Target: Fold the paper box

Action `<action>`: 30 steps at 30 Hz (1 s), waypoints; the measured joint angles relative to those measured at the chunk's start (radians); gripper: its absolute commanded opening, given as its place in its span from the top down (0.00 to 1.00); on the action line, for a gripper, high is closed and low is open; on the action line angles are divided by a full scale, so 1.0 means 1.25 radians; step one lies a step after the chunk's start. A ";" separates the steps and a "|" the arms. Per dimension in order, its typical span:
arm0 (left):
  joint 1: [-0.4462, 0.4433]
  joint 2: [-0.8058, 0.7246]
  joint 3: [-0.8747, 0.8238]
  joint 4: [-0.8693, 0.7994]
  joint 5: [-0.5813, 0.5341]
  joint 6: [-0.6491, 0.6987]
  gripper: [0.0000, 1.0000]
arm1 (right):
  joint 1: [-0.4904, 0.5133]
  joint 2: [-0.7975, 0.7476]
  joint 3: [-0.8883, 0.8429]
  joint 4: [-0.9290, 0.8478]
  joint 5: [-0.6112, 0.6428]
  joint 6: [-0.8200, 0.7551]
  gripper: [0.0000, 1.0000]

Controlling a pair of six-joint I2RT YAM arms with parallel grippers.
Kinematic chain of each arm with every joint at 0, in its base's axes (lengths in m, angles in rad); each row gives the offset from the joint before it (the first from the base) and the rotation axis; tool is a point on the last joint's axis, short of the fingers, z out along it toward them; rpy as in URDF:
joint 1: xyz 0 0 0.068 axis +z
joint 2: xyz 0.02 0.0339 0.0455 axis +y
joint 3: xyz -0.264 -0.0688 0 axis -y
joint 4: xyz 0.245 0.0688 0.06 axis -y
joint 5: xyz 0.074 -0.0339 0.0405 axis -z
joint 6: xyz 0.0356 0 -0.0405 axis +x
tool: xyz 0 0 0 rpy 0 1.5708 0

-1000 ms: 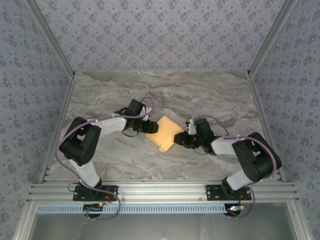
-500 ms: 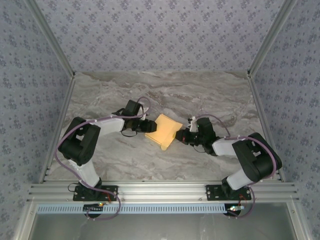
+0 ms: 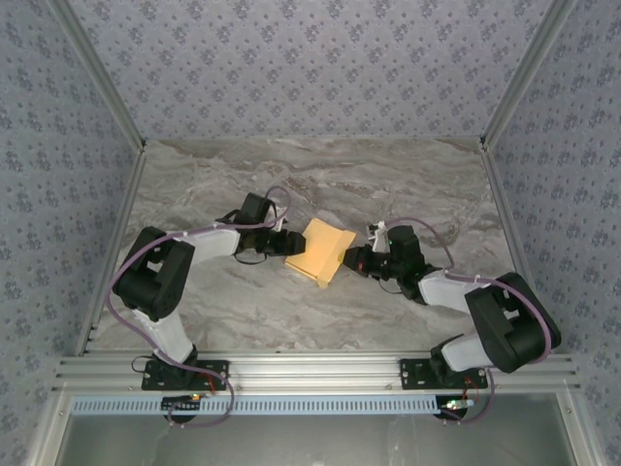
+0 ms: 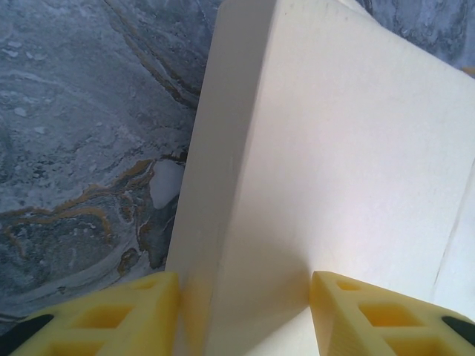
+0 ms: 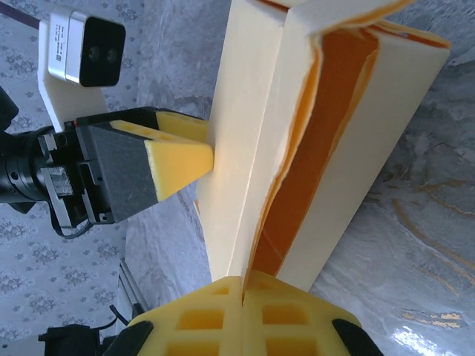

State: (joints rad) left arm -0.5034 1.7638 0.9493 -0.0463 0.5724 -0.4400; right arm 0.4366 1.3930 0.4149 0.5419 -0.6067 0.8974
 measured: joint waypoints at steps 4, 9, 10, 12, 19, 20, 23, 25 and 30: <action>0.000 0.005 0.000 0.002 0.006 -0.005 0.53 | -0.006 -0.005 0.000 -0.019 0.000 -0.004 1.00; -0.002 0.012 0.001 -0.002 0.006 -0.005 0.53 | -0.015 0.003 0.016 -0.078 0.001 -0.019 0.98; -0.003 0.014 0.002 -0.002 0.007 -0.005 0.53 | -0.018 0.009 0.021 -0.086 0.001 -0.021 0.98; -0.003 0.020 0.006 -0.005 0.009 -0.005 0.53 | -0.024 0.024 0.031 -0.099 0.000 -0.027 0.96; -0.003 0.026 0.020 -0.038 0.002 0.002 0.47 | -0.036 0.065 0.046 -0.120 0.000 -0.042 0.91; -0.003 0.027 0.023 -0.047 0.001 0.004 0.46 | -0.037 0.071 0.046 -0.120 0.000 -0.042 0.91; -0.003 0.027 0.035 -0.065 -0.008 0.009 0.43 | -0.039 0.078 0.048 -0.120 0.000 -0.042 0.88; -0.003 0.028 0.048 -0.078 -0.013 0.013 0.42 | -0.040 0.078 0.048 -0.120 0.000 -0.042 0.87; -0.003 0.031 0.088 -0.101 -0.025 0.028 0.42 | -0.045 0.079 0.049 -0.121 0.000 -0.048 0.84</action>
State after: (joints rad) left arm -0.5068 1.8030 1.0592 -0.1722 0.5415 -0.4046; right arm 0.3798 1.4914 0.4763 0.3908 -0.6067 0.8371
